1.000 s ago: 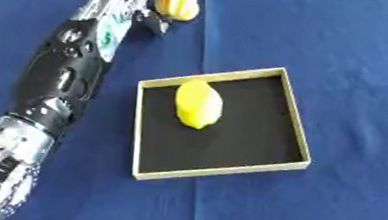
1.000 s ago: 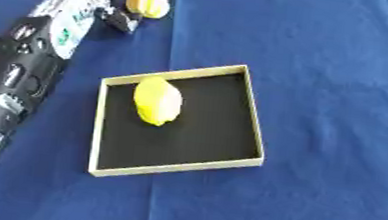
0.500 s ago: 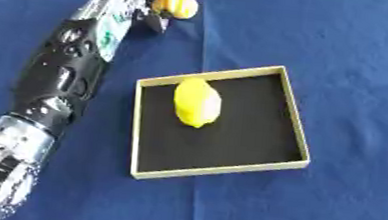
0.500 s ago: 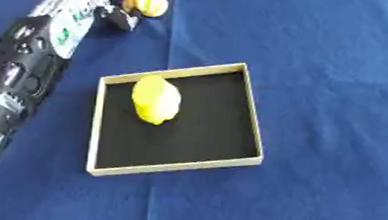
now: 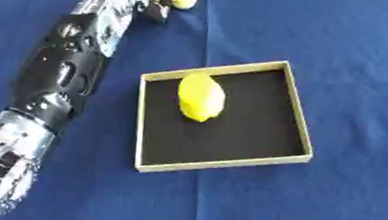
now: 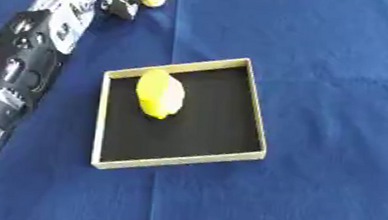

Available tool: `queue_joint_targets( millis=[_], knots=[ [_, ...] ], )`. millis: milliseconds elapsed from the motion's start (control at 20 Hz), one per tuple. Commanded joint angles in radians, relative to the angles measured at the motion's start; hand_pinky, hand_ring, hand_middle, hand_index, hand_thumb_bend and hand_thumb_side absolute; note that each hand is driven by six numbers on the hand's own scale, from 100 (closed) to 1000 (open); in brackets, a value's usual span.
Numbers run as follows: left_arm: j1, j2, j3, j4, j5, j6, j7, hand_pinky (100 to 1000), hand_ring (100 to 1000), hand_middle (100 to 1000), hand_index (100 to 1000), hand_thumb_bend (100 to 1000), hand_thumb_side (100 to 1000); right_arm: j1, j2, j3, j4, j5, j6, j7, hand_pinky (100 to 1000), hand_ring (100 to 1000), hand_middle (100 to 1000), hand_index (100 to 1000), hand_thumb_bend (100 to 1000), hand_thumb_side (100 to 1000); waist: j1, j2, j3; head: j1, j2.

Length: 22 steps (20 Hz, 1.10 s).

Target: Pick up objects on the table and place them in the box.

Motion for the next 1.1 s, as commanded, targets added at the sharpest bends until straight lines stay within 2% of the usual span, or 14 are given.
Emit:
queue_joint_targets(
  millis=[50, 300, 450, 600, 800, 950, 1100],
  knots=[
    [-0.012, 0.031, -0.023, -0.057, 0.015, -0.009, 0.003, 831, 695, 596, 544, 100, 100, 0.003, -0.031, -0.021, -0.016, 0.002, -0.003, -0.007, 796, 887, 724, 785, 100, 822, -0.018, -0.045, 0.007, -0.008, 0.015],
    [0.000, 0.037, -0.052, -0.103, 0.044, -0.010, -0.013, 827, 687, 602, 547, 100, 100, 0.011, -0.032, -0.023, -0.016, -0.001, -0.005, -0.006, 796, 887, 724, 786, 100, 821, -0.032, -0.066, 0.021, -0.012, 0.031],
    [0.023, 0.054, -0.079, -0.166, 0.095, -0.032, -0.020, 832, 668, 598, 521, 100, 107, 0.021, -0.034, -0.027, -0.016, 0.000, -0.006, -0.008, 796, 886, 724, 786, 100, 819, -0.038, -0.080, 0.031, -0.019, 0.046],
    [0.087, 0.094, -0.143, -0.334, 0.226, -0.050, -0.027, 833, 656, 595, 507, 100, 124, 0.039, -0.035, -0.035, -0.016, 0.002, -0.006, -0.015, 796, 886, 724, 786, 100, 819, -0.044, -0.092, 0.047, -0.041, 0.063],
    [0.219, 0.162, -0.254, -0.652, 0.384, -0.021, -0.054, 831, 647, 598, 512, 100, 131, 0.048, -0.035, -0.038, -0.016, 0.001, -0.003, -0.018, 797, 887, 724, 786, 100, 818, -0.049, -0.104, 0.064, -0.067, 0.084],
    [0.301, 0.174, -0.306, -0.870, 0.430, 0.025, -0.076, 825, 644, 599, 522, 100, 100, 0.050, -0.035, -0.042, -0.016, -0.001, -0.006, -0.021, 796, 886, 725, 787, 100, 817, -0.057, -0.110, 0.076, -0.086, 0.096],
    [0.349, 0.178, -0.350, -1.007, 0.414, 0.044, -0.104, 820, 648, 598, 536, 100, 100, 0.049, -0.035, -0.043, -0.016, -0.001, -0.009, -0.022, 797, 885, 725, 787, 100, 817, -0.064, -0.114, 0.086, -0.101, 0.106]
  ],
)
